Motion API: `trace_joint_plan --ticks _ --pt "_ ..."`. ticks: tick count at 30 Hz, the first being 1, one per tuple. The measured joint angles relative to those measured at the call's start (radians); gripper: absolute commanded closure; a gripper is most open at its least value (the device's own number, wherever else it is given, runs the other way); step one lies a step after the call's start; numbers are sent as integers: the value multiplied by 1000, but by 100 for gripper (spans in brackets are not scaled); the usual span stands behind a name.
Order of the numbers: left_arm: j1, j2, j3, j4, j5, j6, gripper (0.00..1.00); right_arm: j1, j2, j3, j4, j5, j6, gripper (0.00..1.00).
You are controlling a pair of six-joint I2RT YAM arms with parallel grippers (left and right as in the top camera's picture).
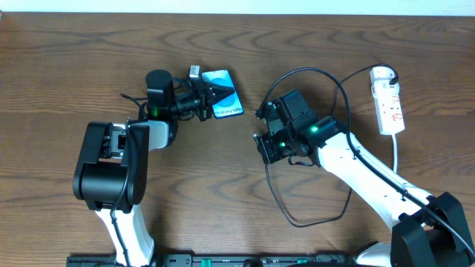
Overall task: Plug charger to phone and switch on socket
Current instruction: 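Lift the plug with the right gripper toward the phone's bottom port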
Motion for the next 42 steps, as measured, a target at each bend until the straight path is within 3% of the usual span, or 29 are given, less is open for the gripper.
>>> trace_joint_plan --ticks 14,20,42 --pt "0 0 0 14 -16 83 93 0 0 0 102 -221 -31 99" --pt "0 0 0 52 -35 73 93 0 10 -3 220 -292 -19 99" --pt "0 0 0 84 -63 58 93 -54 74 -35 403 -336 100 99"
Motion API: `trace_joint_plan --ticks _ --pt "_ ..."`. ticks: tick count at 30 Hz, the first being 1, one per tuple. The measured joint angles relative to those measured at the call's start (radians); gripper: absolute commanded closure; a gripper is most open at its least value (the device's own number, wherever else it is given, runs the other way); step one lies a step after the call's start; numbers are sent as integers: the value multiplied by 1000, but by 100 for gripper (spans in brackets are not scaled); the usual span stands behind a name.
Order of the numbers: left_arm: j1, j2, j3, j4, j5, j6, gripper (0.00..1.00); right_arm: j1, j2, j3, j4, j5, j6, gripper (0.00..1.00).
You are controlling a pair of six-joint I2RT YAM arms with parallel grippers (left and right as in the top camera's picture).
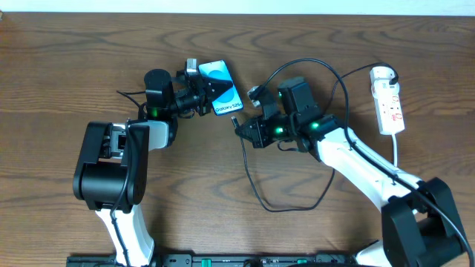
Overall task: Plug charger to phone and switch on socket
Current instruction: 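Lift the plug with the right gripper toward the phone's bottom port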
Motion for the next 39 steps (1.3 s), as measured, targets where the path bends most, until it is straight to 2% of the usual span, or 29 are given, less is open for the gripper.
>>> trace_joint_plan --ticks 39 --pt "0 0 0 1 -1 0 92 0 34 0 83 21 72 99"
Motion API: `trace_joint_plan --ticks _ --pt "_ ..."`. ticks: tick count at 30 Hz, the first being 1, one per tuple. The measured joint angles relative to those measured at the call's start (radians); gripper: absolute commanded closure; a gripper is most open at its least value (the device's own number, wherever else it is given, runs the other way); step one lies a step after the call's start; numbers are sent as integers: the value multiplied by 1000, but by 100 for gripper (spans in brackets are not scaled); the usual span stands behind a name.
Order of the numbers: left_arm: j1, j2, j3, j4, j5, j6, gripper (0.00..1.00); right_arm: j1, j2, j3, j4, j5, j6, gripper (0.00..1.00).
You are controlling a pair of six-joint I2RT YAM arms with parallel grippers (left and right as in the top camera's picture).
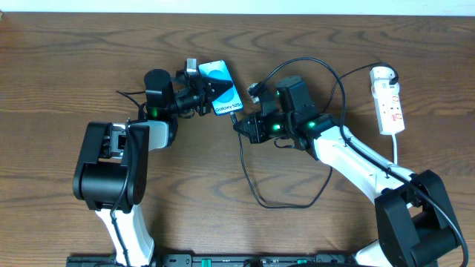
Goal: Plug charger to phone and switch on socket
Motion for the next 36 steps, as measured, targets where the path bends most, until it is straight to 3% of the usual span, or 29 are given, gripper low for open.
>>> trace_joint_plan --ticks 36 --pt "1 0 0 0 -22 0 93 6 22 0 44 -2 46 99"
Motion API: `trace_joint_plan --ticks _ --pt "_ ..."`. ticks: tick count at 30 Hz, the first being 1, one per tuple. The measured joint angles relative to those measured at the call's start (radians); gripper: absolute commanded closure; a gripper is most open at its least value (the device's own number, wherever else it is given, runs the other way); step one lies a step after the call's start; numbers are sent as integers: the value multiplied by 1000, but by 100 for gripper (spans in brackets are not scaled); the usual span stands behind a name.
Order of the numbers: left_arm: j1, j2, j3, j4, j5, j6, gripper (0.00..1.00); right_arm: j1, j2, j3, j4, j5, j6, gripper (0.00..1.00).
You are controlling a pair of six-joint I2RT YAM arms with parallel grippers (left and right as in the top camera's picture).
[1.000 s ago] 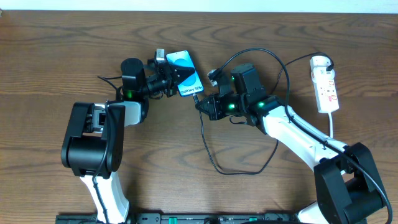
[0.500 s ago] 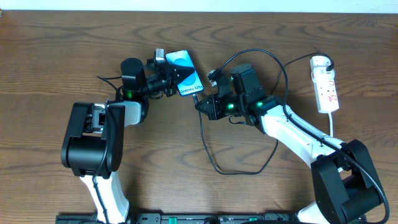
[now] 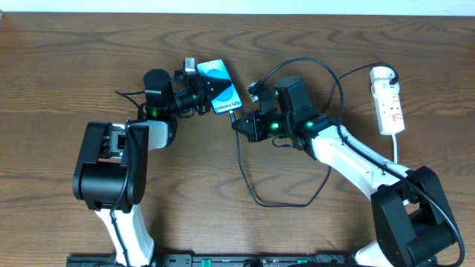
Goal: Plug charger to phone and switch on socket
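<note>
A blue-screened phone (image 3: 220,87) lies tilted near the table's far middle, and my left gripper (image 3: 206,89) is shut on its left edge. My right gripper (image 3: 239,122) sits just right of the phone's lower end, shut on the plug of the black charger cable (image 3: 249,182), which meets the phone's bottom edge. The plug tip itself is hidden by the fingers. From there the cable loops down toward the front and arcs back to the white socket strip (image 3: 389,104) at the far right.
The cable's upper arc (image 3: 312,65) curves over my right arm. Both arm bases stand at the table's front edge. Bare wooden tabletop lies to the far left.
My right gripper has shifted slightly left, closer against the phone's lower end. The left gripper and phone have tilted a touch further. The cable loop has drawn in a little.
At first the left gripper held the phone flat while the right gripper held the cable plug well to its right. Then the phone was turned and the right gripper stood nearer. Later the plug was at the phone's lower end, where it now presses closer.
</note>
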Motion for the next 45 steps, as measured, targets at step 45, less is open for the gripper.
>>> trace_joint_plan --ticks 45 --pt "0 0 0 0 -4 0 93 -2 8 0 9 5 46 99"
